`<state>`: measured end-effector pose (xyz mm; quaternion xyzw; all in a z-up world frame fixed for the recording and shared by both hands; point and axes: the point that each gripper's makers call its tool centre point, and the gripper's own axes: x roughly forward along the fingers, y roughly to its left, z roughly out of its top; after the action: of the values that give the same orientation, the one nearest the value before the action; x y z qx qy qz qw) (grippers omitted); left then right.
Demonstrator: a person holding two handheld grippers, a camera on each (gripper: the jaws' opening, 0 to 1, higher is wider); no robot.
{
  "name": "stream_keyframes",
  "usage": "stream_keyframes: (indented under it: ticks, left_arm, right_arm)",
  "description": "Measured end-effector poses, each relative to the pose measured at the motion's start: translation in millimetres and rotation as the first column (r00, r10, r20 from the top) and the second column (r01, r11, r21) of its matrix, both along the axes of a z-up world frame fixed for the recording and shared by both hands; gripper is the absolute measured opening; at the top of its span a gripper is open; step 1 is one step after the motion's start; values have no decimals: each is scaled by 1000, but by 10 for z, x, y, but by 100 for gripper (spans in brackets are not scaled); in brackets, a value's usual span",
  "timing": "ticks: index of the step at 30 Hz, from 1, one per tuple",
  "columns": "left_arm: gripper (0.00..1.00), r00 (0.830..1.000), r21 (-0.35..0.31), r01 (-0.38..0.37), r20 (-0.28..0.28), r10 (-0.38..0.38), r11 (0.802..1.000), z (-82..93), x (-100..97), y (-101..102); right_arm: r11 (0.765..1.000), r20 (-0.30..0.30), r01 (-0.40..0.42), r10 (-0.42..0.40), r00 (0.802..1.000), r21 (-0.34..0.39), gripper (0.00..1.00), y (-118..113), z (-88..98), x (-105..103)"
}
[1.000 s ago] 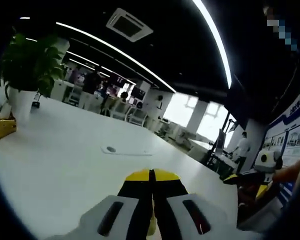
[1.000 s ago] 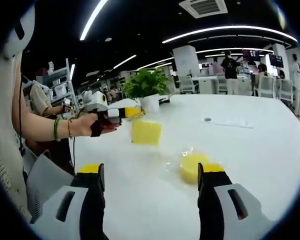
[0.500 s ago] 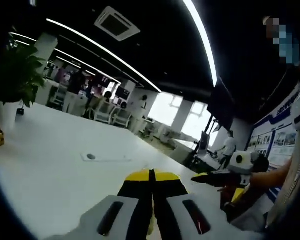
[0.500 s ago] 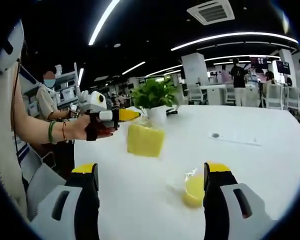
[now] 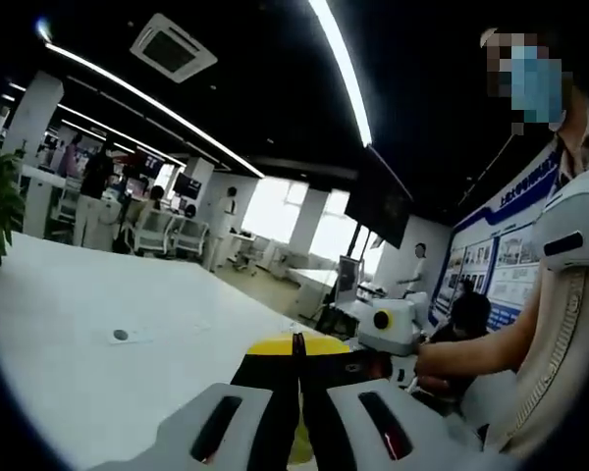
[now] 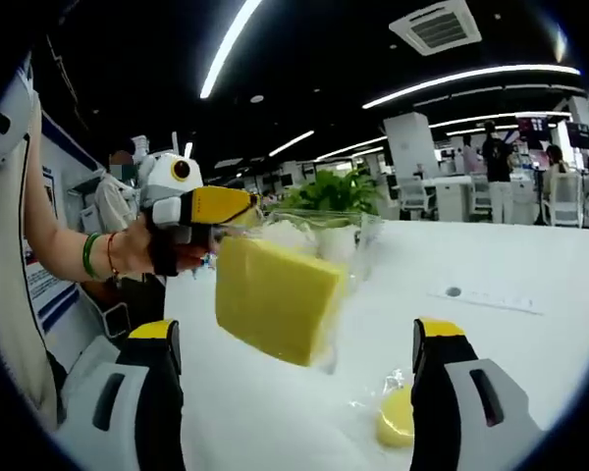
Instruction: Compare the silicone blocks by pressing each to a similar depth, holding the contact briefly, and releasing to observe deformation and rebound differences across the visible hardness samples.
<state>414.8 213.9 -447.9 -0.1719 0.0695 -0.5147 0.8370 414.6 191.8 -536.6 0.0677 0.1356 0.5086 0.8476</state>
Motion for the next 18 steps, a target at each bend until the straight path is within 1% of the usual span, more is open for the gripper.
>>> stream_keyframes:
  ticks: [2,3,4,6,7,8,10,11,12,13,14,15,18]
  left_arm:
    - [0,1000,-4,18,1,-18,1000,47,-43,-45]
    - [0,1000,6,16,21,-17,1000,79,-56,-65]
    - [0,999,6,34,18,-34,999,107,-82,-92]
    - [0,999,0,40,20,-40,999,160,-90,-103]
    - [0,998,-7,53,18,-53,999,196,-108,-115]
    - [0,998,-13,57,29,-56,998,249,-118,-121]
    - [0,997,-40,80,12,-79,996,337,-133,-131]
    - [0,996,-52,85,12,-84,995,374,-137,-130]
    - [0,991,-75,129,-11,-130,989,417,-192,-153]
    - [0,989,-81,144,-18,-146,986,435,-208,-156]
    - [0,992,-76,129,-2,-130,989,454,-184,-144]
    - [0,991,-78,134,6,-134,988,477,-194,-143]
    - [0,989,-81,145,5,-145,986,499,-226,-155]
  right_arm:
    - [1000,-17,-16,17,1000,25,94,20,21,-7]
    - [998,-20,-32,33,999,49,94,44,61,-10]
    - [998,-22,-36,38,999,56,93,51,72,-10]
    - [992,-31,-67,71,997,104,90,102,167,-31]
    - [991,-27,-70,73,997,114,90,111,197,-20]
    - [988,-11,-80,83,997,131,89,133,252,-12]
    - [982,8,-104,104,995,159,88,170,328,-13]
    - [980,10,-112,112,994,164,85,178,343,-16]
    - [975,23,-126,124,992,182,83,199,387,-18]
    - [970,26,-136,134,991,202,81,215,428,-25]
    - [962,22,-149,148,989,227,77,232,475,-42]
    - [954,27,-167,166,986,248,75,243,531,-66]
    - [941,46,-206,201,978,269,63,268,622,-155]
